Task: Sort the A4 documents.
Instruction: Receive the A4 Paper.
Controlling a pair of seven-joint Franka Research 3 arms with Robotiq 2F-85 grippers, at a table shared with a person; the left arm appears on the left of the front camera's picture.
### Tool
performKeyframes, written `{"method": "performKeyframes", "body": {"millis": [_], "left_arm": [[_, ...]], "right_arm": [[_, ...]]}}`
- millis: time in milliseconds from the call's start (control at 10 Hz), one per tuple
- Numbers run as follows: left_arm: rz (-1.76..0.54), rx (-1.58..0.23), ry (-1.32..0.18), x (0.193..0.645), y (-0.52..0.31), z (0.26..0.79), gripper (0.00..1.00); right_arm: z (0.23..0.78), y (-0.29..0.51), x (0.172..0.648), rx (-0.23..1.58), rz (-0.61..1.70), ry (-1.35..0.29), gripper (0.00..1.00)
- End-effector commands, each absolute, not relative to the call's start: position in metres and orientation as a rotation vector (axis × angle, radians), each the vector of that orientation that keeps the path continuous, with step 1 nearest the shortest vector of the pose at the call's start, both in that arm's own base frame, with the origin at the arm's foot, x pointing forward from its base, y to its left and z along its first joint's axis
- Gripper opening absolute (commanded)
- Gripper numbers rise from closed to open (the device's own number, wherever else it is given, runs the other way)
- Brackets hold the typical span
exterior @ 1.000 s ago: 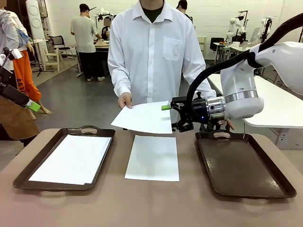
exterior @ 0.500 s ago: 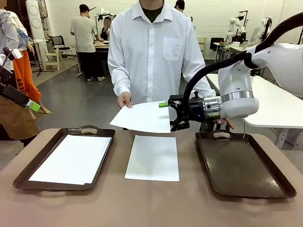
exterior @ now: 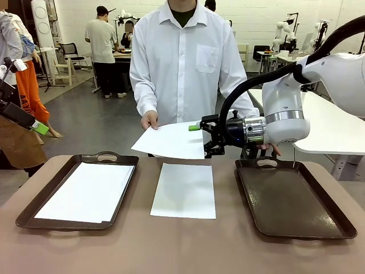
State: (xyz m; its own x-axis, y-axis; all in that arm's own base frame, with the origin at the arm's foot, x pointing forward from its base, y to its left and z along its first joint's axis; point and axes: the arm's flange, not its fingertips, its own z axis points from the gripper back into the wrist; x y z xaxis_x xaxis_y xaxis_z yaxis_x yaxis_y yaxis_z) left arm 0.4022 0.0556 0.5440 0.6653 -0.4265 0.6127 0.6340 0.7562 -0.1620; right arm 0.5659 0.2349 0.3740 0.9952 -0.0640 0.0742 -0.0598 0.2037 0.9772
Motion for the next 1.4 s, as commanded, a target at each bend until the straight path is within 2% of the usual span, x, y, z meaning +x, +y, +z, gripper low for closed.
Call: {"method": "performKeyframes", "body": {"millis": [0,100,200,300,400,500,600,700,800,900,1000,1100,1300], "left_arm": [[-0.625,-0.377,-0.584,0.4009,0.0552,0.5434,1.00],[-0.625,-0.377,-0.584,0.4009,0.0552,0.5434,1.00],[-0.625,-0.377,-0.584,0.4009,0.0552,0.5434,1.00],[-0.625,-0.377,-0.584,0.4009,0.0552,0.5434,1.00],[-0.625,-0.377,-0.584,0.4009,0.0552,0.5434,1.00],[-0.625,-0.377,-0.584,0.4009,0.0552,0.5434,1.00],[-0.625,-0.377,-0.584,0.4009,0.0552,0.5434,1.00],[-0.625,-0.377,-0.584,0.4009,0.0552,0.5434,1.00],[-0.625,-0.377,-0.584,0.4009,0.0552,0.5434,1.00],[-0.625,-0.377,-0.584,0.4009,0.0552,0.5434,1.00],[-0.625,-0.377,-0.584,0.4009,0.0552,0.5434,1.00],[-0.625,-0.377,-0.584,0.4009,0.0552,0.5434,1.00],[-0.625,-0.377,-0.584,0.4009,0.0552,0.5434,1.00]], "right_arm": [[0.3699,0.2421,0.5706,1.405,-0.016,-0.102,0.62],[0.3685,0.2430,0.5709,1.411,-0.022,-0.105,0.67],[0.3671,0.2459,0.5694,1.417,-0.030,-0.106,0.44],[0.3651,0.2479,0.5686,1.419,-0.033,-0.108,0.58],[0.3639,0.2476,0.5692,1.397,-0.024,-0.120,0.26],[0.3641,0.2478,0.5699,1.398,-0.022,-0.123,0.40],[0.3639,0.2488,0.5700,1.397,-0.022,-0.123,0.08],[0.3635,0.2488,0.5697,1.396,-0.021,-0.121,0.40],[0.3630,0.2490,0.5695,1.389,-0.019,-0.122,0.00],[0.3631,0.2495,0.5693,1.390,-0.019,-0.126,0.21],[0.3622,0.2500,0.5686,1.391,-0.021,-0.120,0.00],[0.3619,0.2505,0.5678,1.390,-0.022,-0.119,0.02],[0.3622,0.2511,0.5668,1.388,-0.019,-0.119,0.00]]}}
